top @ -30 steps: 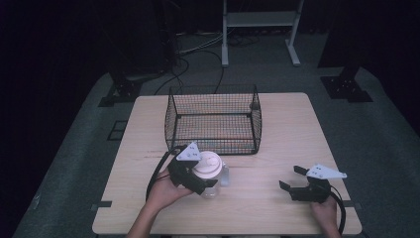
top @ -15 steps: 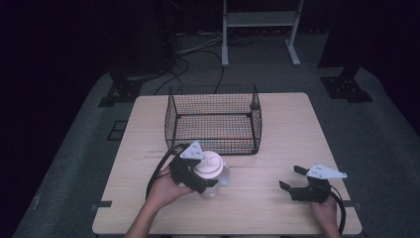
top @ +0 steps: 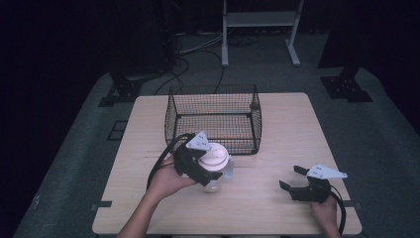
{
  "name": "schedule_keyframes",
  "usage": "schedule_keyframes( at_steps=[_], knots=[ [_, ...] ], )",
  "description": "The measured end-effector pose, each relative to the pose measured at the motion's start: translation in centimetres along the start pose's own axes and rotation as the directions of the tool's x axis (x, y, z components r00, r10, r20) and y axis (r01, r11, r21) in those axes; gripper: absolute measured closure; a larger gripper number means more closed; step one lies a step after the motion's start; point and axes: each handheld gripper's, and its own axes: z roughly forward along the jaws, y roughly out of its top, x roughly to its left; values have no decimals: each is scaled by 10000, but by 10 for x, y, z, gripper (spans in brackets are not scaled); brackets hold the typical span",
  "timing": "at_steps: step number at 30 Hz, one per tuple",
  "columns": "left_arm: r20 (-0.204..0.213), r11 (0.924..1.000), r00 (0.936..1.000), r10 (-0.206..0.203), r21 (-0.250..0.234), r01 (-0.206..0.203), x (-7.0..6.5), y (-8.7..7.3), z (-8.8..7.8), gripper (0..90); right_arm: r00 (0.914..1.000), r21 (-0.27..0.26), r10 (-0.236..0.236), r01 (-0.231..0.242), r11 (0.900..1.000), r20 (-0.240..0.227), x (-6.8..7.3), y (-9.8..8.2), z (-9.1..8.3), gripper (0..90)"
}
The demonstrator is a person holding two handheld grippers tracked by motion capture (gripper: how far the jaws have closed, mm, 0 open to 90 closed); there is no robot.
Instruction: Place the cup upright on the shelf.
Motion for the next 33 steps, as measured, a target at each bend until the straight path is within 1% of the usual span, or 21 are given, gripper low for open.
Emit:
schedule_keyframes(
  at_steps=[2, 3, 5, 6, 12, 14, 16, 20, 24, 26, 33],
  knots=[
    [35, 10000, 10000, 36, 48, -37, 3, 4, -2, 52, 10000, -17, 18, -18, 10000, -9, 0, 0, 0, 129],
    [75, 10000, 10000, -31, -44, 32, 4, 7, -3, 52, 10000, -14, 4, -4, 10000, -16, 0, 0, 0, 129],
    [99, 10000, 10000, 2, -32, -2, 6, 9, -4, 52, 10000, -8, 32, -32, 10000, -21, 0, 0, 0, 129],
    [138, 10000, 9999, 35, -47, -34, 8, 15, -7, 52, 10000, -2, 45, -45, 10000, -20, 0, 0, 0, 129],
    [177, 9997, 9996, 239, 88, -240, 14, 32, -14, 52, 10000, -7, 78, -78, 10000, -21, 0, 0, 0, 129],
    [215, 9997, 9995, 228, 59, -230, 16, 38, -17, 52, 10000, -40, 9, -9, 10000, -2, -1, 0, 0, 129],
    [263, 9997, 9994, 240, -3, -240, 18, 44, -19, 52, 10000, -26, 64, -64, 10000, -7, 0, 0, 0, 129],
    [286, 9994, 9990, 356, -29, -356, 23, 55, -25, 53, 10000, 5, 46, -46, 10000, -10, 0, 0, 0, 129],
    [301, 9995, 9992, 278, -144, -274, 26, 65, -29, 53, 10000, -30, 61, -61, 10000, -16, 0, 0, 0, 129],
    [267, 9993, 9989, 380, -65, -379, 29, 69, -30, 52, 10000, -37, 39, -39, 10000, -18, 0, 0, 0, 129],
    [280, 9996, 9992, 275, -91, -272, 39, 85, -32, 52, 10000, -32, 83, -83, 10000, -19, 0, 0, 0, 129]
  ],
)
